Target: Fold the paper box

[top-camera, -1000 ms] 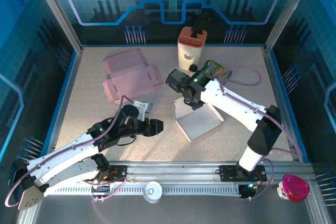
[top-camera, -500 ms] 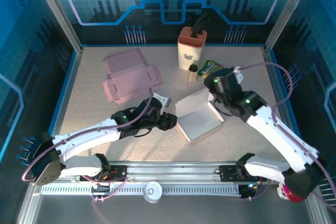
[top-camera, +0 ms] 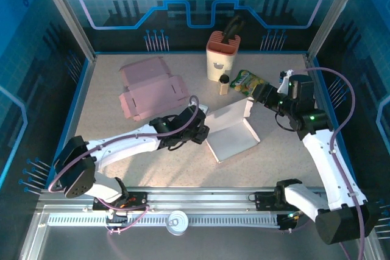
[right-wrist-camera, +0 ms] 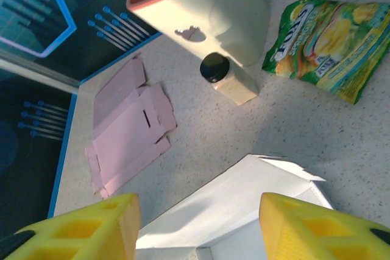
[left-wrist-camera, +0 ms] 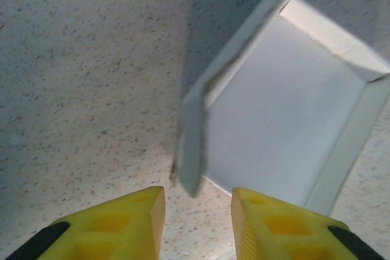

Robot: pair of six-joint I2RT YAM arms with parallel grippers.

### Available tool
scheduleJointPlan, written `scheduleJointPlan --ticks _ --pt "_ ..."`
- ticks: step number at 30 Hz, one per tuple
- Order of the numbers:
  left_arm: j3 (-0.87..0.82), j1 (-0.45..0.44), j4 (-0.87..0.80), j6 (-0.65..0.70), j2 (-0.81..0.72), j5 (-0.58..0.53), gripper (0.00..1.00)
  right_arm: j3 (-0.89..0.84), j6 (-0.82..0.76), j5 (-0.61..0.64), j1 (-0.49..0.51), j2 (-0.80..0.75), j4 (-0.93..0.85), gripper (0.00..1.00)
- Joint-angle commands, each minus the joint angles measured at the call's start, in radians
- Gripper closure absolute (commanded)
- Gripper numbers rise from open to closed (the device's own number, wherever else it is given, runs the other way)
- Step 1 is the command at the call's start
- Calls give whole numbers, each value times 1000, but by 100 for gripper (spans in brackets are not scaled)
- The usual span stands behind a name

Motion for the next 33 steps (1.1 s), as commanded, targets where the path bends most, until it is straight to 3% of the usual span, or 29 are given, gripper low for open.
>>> scheduleJointPlan --ticks 1,9,26,33 --pt "39 -5 -66 27 -2 -64 65 -11 -38 -84 -13 -16 17 46" --pt "18 5 -115 54 -97 -36 54 -3 -74 -97 -16 -8 -6 45" --pt "123 46 -102 115 45 43 64 -32 -87 -143 -48 -19 -2 44" --pt "141 56 -101 130 76 42 75 -39 -89 -152 -52 -14 7 44"
